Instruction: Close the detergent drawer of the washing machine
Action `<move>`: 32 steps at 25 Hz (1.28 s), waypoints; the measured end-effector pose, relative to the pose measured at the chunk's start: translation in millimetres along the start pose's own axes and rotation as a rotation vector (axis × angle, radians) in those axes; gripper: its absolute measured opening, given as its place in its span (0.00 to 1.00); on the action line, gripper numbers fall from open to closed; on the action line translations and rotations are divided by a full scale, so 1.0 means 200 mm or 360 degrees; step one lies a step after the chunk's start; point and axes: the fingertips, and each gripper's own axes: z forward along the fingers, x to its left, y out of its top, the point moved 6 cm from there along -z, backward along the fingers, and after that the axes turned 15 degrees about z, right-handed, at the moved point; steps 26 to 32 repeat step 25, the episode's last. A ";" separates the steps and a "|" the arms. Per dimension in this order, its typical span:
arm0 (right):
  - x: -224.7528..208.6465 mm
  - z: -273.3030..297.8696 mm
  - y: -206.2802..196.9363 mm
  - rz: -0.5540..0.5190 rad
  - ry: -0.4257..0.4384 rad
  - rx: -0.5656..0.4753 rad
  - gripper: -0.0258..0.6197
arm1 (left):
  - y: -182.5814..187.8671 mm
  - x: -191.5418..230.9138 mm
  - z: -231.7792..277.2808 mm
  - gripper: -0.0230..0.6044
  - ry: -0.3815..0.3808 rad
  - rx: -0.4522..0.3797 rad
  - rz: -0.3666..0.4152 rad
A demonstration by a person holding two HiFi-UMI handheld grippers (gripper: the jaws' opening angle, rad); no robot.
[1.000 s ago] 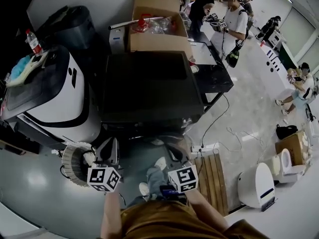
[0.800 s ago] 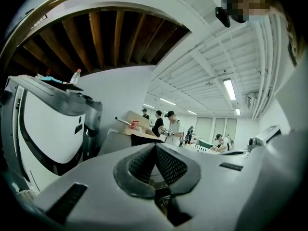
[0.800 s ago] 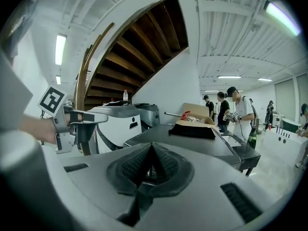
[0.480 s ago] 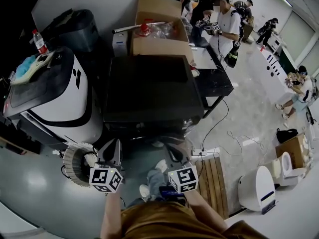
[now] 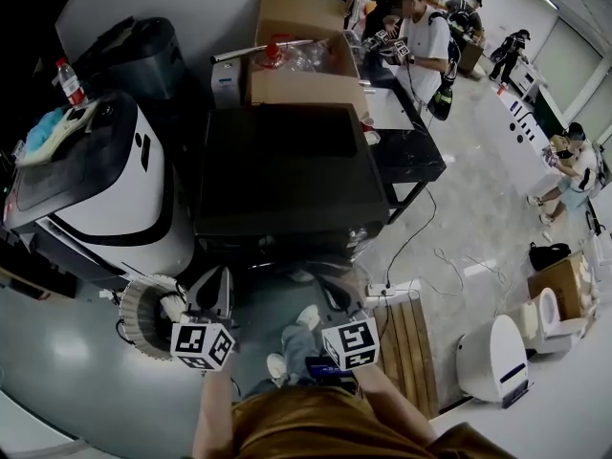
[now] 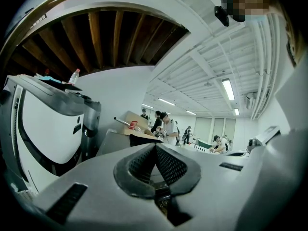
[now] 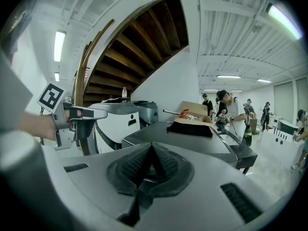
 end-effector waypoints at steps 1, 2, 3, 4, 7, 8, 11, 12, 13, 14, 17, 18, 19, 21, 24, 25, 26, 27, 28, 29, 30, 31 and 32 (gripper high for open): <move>0.00 0.00 0.00 0.0001 0.0002 0.0003 0.06 | 0.00 0.00 0.00 0.07 -0.0001 0.0003 -0.0001; -0.01 0.00 0.00 0.0001 0.0003 0.0004 0.06 | -0.01 0.00 0.01 0.07 -0.0001 0.0006 -0.0001; -0.01 0.00 0.00 0.0001 0.0003 0.0004 0.06 | -0.01 0.00 0.02 0.07 -0.0001 0.0007 -0.0001; -0.02 0.00 -0.01 0.0001 0.0001 0.0002 0.06 | -0.01 0.00 0.02 0.07 -0.0001 0.0007 -0.0002; -0.04 0.01 -0.01 0.0005 -0.0009 0.0008 0.06 | -0.02 0.00 0.03 0.07 0.0002 0.0009 -0.0011; -0.04 0.01 -0.01 0.0008 -0.0011 0.0011 0.06 | -0.02 0.00 0.03 0.07 0.0003 0.0011 -0.0013; -0.05 0.01 -0.02 0.0018 -0.0014 0.0012 0.06 | -0.03 0.00 0.04 0.07 0.0004 0.0019 -0.0012; -0.05 0.02 -0.01 0.0020 -0.0015 0.0012 0.06 | -0.03 0.00 0.04 0.07 0.0005 0.0021 -0.0013; -0.06 0.02 -0.01 0.0021 -0.0016 0.0012 0.06 | -0.03 0.00 0.05 0.07 0.0005 0.0024 -0.0014; -0.06 0.02 -0.01 0.0020 -0.0016 0.0014 0.06 | -0.03 0.00 0.05 0.07 0.0006 0.0026 -0.0017; -0.07 0.02 -0.01 0.0026 -0.0019 0.0019 0.06 | -0.04 0.00 0.06 0.07 0.0005 0.0030 -0.0020; -0.08 0.02 -0.01 0.0032 -0.0019 0.0018 0.06 | -0.04 0.00 0.06 0.07 0.0005 0.0032 -0.0019; -0.08 0.02 -0.01 0.0040 -0.0020 0.0016 0.06 | -0.04 0.00 0.07 0.07 0.0005 0.0033 -0.0020; -0.09 0.03 -0.01 0.0052 -0.0022 0.0012 0.06 | -0.04 0.00 0.07 0.07 0.0006 0.0038 -0.0019; -0.09 0.04 -0.01 0.0052 -0.0024 0.0012 0.06 | -0.05 0.01 0.08 0.07 0.0003 0.0043 -0.0014; -0.09 0.04 -0.01 0.0050 -0.0025 0.0012 0.06 | -0.05 0.01 0.08 0.07 0.0002 0.0045 -0.0013; -0.09 0.04 -0.01 0.0050 -0.0025 0.0012 0.06 | -0.05 0.01 0.08 0.07 0.0002 0.0045 -0.0013; -0.09 0.04 -0.01 0.0050 -0.0025 0.0012 0.06 | -0.05 0.01 0.08 0.07 0.0002 0.0045 -0.0013; -0.09 0.04 -0.01 0.0050 -0.0025 0.0012 0.06 | -0.05 0.01 0.08 0.07 0.0002 0.0045 -0.0013; -0.09 0.04 -0.01 0.0050 -0.0025 0.0012 0.06 | -0.05 0.01 0.08 0.07 0.0002 0.0045 -0.0013; -0.09 0.04 -0.01 0.0050 -0.0025 0.0012 0.06 | -0.05 0.01 0.08 0.07 0.0002 0.0045 -0.0013; -0.09 0.04 -0.01 0.0050 -0.0025 0.0012 0.06 | -0.05 0.01 0.08 0.07 0.0002 0.0045 -0.0013; -0.09 0.04 -0.01 0.0050 -0.0025 0.0012 0.06 | -0.05 0.01 0.08 0.07 0.0002 0.0045 -0.0013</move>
